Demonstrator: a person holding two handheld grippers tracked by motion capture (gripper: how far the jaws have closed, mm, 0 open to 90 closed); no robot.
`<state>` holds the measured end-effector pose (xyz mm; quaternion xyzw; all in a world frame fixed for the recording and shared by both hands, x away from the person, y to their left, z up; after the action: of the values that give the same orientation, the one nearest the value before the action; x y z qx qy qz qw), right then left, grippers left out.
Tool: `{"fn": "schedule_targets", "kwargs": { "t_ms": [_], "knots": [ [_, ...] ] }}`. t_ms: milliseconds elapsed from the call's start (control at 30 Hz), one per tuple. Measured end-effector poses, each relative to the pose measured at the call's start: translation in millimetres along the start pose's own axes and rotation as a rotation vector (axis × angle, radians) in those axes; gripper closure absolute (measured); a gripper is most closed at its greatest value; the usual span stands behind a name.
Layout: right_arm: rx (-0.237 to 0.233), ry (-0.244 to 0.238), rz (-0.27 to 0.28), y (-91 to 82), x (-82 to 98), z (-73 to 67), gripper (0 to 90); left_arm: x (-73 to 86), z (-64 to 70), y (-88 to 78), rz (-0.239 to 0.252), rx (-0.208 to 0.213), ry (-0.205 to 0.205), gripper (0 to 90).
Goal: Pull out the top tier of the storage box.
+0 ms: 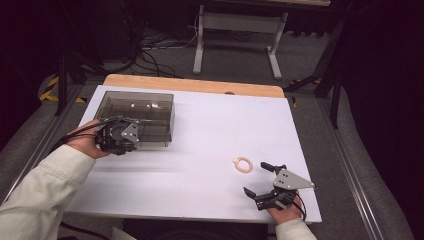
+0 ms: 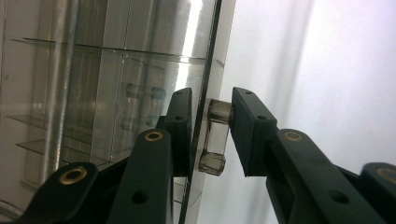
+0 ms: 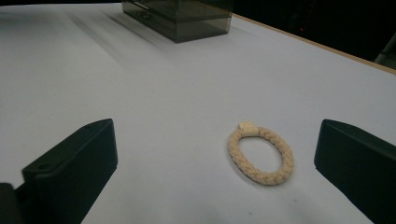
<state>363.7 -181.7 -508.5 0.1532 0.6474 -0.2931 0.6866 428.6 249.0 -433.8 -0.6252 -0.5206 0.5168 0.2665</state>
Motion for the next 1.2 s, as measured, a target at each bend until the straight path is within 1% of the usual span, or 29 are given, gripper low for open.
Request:
{"fn": "schedule_targets", "kwargs": {
  "t_ms": [433, 533, 600, 633, 667, 733, 767, 800, 867, 933, 967, 1000, 1033, 1067, 1100, 1133, 1167, 1200],
  "knots": [
    [0.001, 0.003, -0.007, -0.3, 0.3, -0.5, 0.1, 4.7, 2.5, -0.2, 0.014, 0.011, -0.014, 69.8],
    [0.0, 0.004, -0.007, -0.3, 0.4, -0.6, 0.1, 5.0, 2.6, 0.2, 0.02, 0.009, -0.023, 69.6],
    [0.0, 0.005, -0.007, -0.2, 0.4, -0.6, 0.1, 5.1, 2.2, -0.2, 0.037, 0.011, -0.045, 66.5],
    [0.0, 0.004, -0.007, -0.3, 0.3, -0.5, 0.1, 5.2, 1.6, -0.7, 0.042, 0.009, -0.053, 62.2],
    [0.0, 0.0, -0.005, -0.2, 0.2, -0.2, 0.1, 4.8, 1.5, -1.8, 0.055, 0.01, -0.066, 59.2],
    [0.001, 0.001, -0.003, -0.1, 0.2, -0.2, 0.1, 2.7, 1.1, -6.1, 0.098, 0.02, -0.091, 53.8],
    [0.001, 0.001, -0.003, -0.1, 0.2, -0.2, 0.1, 2.7, 1.1, -6.1, 0.098, 0.02, -0.091, 52.7],
    [0.002, 0.005, -0.008, -0.3, 0.4, -0.5, 0.1, -0.1, 0.3, -10.4, 0.142, 0.022, -0.11, 50.8],
    [0.003, 0.005, -0.008, -0.4, 0.4, -0.4, 0.1, -2.5, -0.4, -14.2, 0.175, 0.026, -0.129, 46.9],
    [0.003, 0.005, -0.008, -0.4, 0.4, -0.4, 0.1, -6.0, -1.5, -19.1, 0.225, 0.03, -0.163, 41.9],
    [0.004, 0.0, 0.001, 0.3, 0.0, 0.2, 0.1, -7.1, -1.8, -20.8, 0.24, 0.03, -0.175, 39.7],
    [0.003, 0.003, -0.004, -0.2, 0.2, 0.0, 0.1, -9.7, -1.7, -23.2, 0.268, 0.037, -0.192, 37.6],
    [0.003, 0.003, -0.004, -0.1, 0.2, 0.2, 0.1, -11.2, -1.8, -24.5, 0.283, 0.04, -0.202, 34.9],
    [0.002, 0.005, -0.003, -0.1, 0.1, 0.0, 0.1, -13.9, -1.7, -26.2, 0.305, 0.044, -0.222, 32.0],
    [0.002, 0.011, -0.006, -0.2, 0.3, -0.3, 0.1, -15.5, -1.7, -26.8, 0.318, 0.038, -0.232, 28.4],
    [0.002, 0.012, -0.007, -0.2, 0.4, -0.3, 0.2, -17.6, -2.3, -27.5, 0.332, 0.024, -0.235, 23.5],
    [0.002, 0.013, -0.005, -0.1, 0.3, -0.4, 0.1, -19.1, -1.9, -28.7, 0.338, 0.01, -0.248, 20.6],
    [0.001, 0.013, -0.008, 0.0, 0.3, -0.4, 0.2, -20.7, -1.5, -29.2, 0.347, 0.007, -0.253, 17.6]
  ]
}}
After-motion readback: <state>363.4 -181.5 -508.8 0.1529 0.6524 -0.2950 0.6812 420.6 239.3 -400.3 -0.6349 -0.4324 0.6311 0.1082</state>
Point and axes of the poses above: each handheld gripper's, and its own axes: y roughly forward along the jaws, x roughly out of its underside, z roughly to its right, the point moved 6 cm from there along y, roughly forward along the jaws, and after that the axes turned 9 degrees about z, right-handed, at the moved point
